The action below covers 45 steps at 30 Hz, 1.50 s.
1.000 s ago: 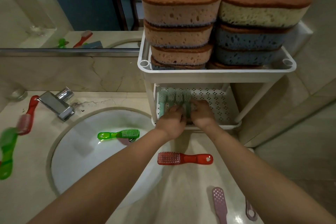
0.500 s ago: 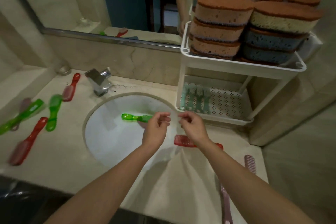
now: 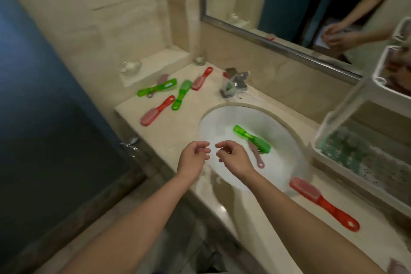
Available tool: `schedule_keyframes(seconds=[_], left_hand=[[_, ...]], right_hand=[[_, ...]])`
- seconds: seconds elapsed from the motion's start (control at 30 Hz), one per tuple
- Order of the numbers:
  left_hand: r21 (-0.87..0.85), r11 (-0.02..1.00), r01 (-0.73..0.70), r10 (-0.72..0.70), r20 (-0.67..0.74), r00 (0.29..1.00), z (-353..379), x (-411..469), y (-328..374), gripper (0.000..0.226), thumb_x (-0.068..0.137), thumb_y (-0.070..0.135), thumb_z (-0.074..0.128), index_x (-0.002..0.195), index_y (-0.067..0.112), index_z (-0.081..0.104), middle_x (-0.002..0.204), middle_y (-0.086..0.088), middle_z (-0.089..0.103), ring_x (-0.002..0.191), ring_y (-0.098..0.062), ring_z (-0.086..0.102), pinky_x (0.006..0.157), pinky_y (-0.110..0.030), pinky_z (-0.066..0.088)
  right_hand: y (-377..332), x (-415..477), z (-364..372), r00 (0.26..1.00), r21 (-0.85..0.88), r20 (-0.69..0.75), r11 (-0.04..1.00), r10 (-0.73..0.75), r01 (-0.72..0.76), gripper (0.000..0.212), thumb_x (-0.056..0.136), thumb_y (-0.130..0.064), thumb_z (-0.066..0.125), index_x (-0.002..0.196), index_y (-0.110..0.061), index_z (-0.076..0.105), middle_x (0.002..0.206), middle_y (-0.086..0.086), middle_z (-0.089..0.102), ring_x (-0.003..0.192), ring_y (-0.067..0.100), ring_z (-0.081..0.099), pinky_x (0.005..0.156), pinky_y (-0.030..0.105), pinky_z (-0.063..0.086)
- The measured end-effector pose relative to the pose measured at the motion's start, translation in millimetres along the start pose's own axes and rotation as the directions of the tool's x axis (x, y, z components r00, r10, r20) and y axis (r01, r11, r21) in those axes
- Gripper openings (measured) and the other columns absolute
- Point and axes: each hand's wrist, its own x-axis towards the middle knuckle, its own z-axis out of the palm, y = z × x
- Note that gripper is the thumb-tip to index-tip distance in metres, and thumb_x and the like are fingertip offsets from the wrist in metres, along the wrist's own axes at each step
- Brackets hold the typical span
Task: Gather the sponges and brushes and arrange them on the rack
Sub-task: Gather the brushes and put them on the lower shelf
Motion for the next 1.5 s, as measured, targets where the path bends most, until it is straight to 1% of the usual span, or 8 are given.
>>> schedule_keyframes(seconds=[0.07, 0.23, 0.4, 0.6, 0.7, 1.07, 1.2, 1.5], left_hand=[[-0.037, 0.999, 0.03, -0.033, -0.095, 0.995, -30, -5, -8, 0.029, 0.09, -0.003, 0.043, 0.1, 0.016, 0.062, 0.092, -0.005, 0.065, 0.071, -0.011, 0.061, 0.064, -0.021, 0.045], [-0.067, 0.995, 0.067, -0.083, -0.283, 0.955, -104, -29, -30, 0.029, 0.089, -0.006, 0.043, 0.097, 0.015, 0.061, 0.088, -0.005, 0.065, 0.071, -0.011, 0.059, 0.061, -0.016, 0.043], [-0.111, 0.983, 0.145, -0.178, -0.419, 0.891, -171, -59, -65, 0.028, 0.092, -0.001, 0.045, 0.096, 0.021, 0.062, 0.09, -0.003, 0.067, 0.076, -0.013, 0.062, 0.071, -0.024, 0.045], [-0.164, 0.959, 0.233, -0.284, -0.53, 0.799, -241, -93, -110, 0.023, 0.094, 0.003, 0.045, 0.102, 0.014, 0.064, 0.094, -0.005, 0.068, 0.077, -0.013, 0.064, 0.067, -0.019, 0.045], [-0.193, 0.946, 0.261, -0.324, -0.552, 0.768, -275, -113, -132, 0.023, 0.095, 0.003, 0.044, 0.105, 0.013, 0.062, 0.097, -0.006, 0.067, 0.079, -0.012, 0.063, 0.064, -0.014, 0.044], [-0.25, 0.883, 0.397, -0.468, -0.519, 0.715, -397, -156, -239, 0.026, 0.094, -0.002, 0.044, 0.106, 0.013, 0.062, 0.093, -0.003, 0.066, 0.078, -0.012, 0.061, 0.061, -0.01, 0.044], [-0.282, 0.845, 0.454, -0.534, -0.472, 0.701, -421, -153, -288, 0.025, 0.095, 0.003, 0.046, 0.102, 0.023, 0.06, 0.097, -0.001, 0.066, 0.086, -0.015, 0.063, 0.071, -0.02, 0.045], [-0.358, 0.769, 0.53, -0.639, -0.385, 0.666, -422, -100, -433, 0.032, 0.095, 0.003, 0.045, 0.095, 0.032, 0.057, 0.095, 0.002, 0.066, 0.084, -0.014, 0.064, 0.074, -0.025, 0.046]], right_hand=[[-10, 4, 30, 0.996, -0.027, 0.091, 0.999, -0.02, 0.023, 0.022, 0.084, -0.009, 0.055, 0.093, -0.027, 0.064, 0.082, 0.0, 0.063, 0.083, 0.022, 0.063, 0.071, 0.028, 0.047], [-32, 1, 107, 0.954, -0.079, 0.294, 0.993, -0.065, 0.092, 0.02, 0.086, -0.008, 0.055, 0.099, -0.02, 0.065, 0.081, -0.004, 0.062, 0.076, 0.012, 0.06, 0.072, 0.025, 0.047], [-47, -12, 184, 0.889, -0.092, 0.446, 0.983, -0.104, 0.161, 0.02, 0.085, -0.002, 0.058, 0.092, -0.019, 0.064, 0.077, -0.009, 0.061, 0.076, 0.011, 0.057, 0.076, 0.022, 0.043], [-52, -37, 268, 0.811, -0.135, 0.584, 0.981, -0.035, 0.14, 0.02, 0.085, -0.008, 0.06, 0.088, -0.028, 0.061, 0.081, -0.004, 0.061, 0.081, 0.017, 0.059, 0.074, 0.03, 0.046], [-51, -53, 308, 0.78, -0.163, 0.625, 0.982, 0.029, 0.094, 0.017, 0.088, -0.004, 0.057, 0.098, -0.016, 0.063, 0.084, 0.005, 0.059, 0.078, 0.019, 0.058, 0.067, 0.026, 0.044], [-7, -107, 461, 0.764, -0.253, 0.619, 0.967, 0.181, -0.024, 0.02, 0.091, -0.009, 0.058, 0.108, -0.016, 0.062, 0.093, -0.002, 0.063, 0.081, 0.012, 0.06, 0.07, 0.019, 0.048], [22, -109, 504, 0.769, -0.302, 0.589, 0.95, 0.249, -0.077, 0.023, 0.09, -0.008, 0.058, 0.11, -0.02, 0.059, 0.097, -0.006, 0.061, 0.082, 0.007, 0.058, 0.068, 0.015, 0.047], [148, -60, 593, 0.763, -0.407, 0.513, 0.894, 0.394, -0.188, 0.026, 0.088, -0.006, 0.06, 0.113, -0.014, 0.06, 0.096, 0.0, 0.063, 0.083, 0.018, 0.059, 0.078, 0.032, 0.049]])
